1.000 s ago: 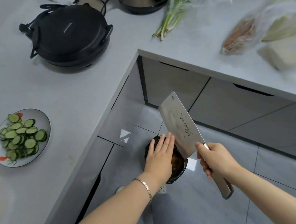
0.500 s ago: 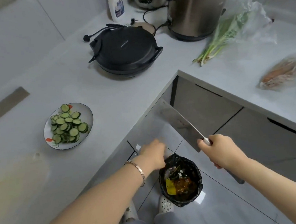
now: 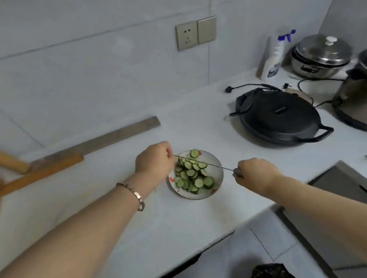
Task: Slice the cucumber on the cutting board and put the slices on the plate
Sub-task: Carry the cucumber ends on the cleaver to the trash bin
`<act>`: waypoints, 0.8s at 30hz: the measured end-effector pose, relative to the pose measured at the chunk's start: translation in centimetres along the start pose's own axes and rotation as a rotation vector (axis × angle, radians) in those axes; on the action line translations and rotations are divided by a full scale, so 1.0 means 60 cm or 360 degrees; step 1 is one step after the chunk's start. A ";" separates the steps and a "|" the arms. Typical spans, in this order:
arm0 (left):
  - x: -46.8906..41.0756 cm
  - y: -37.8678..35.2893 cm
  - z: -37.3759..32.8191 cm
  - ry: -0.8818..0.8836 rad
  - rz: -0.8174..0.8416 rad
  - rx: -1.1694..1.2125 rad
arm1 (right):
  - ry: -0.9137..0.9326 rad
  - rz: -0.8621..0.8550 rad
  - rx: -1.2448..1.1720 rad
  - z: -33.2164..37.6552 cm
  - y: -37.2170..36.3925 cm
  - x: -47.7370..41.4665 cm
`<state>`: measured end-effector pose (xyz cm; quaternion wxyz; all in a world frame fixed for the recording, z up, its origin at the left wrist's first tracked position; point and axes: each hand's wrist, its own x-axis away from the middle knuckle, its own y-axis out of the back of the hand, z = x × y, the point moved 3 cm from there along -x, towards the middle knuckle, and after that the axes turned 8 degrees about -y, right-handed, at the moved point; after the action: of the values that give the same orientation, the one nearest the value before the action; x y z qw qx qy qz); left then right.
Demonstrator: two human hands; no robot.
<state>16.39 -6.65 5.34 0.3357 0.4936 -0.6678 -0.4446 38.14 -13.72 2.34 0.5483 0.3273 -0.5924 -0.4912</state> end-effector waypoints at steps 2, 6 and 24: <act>-0.022 0.055 0.092 0.0105 -0.0063 0.0047 | 0.0167 -0.0035 0.0154 0.105 0.015 -0.051; -0.067 0.115 0.217 0.0170 -0.0100 0.0103 | 0.0387 -0.0166 0.0323 0.259 0.028 -0.133; -0.306 0.045 0.466 0.0336 0.0062 0.0010 | 0.0804 -0.0118 0.0415 0.537 -0.093 -0.526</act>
<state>-4.14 18.61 -2.94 0.4113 0.5257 -0.6395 -0.3815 11.86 21.04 -10.56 0.6135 0.5285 -0.4829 -0.3333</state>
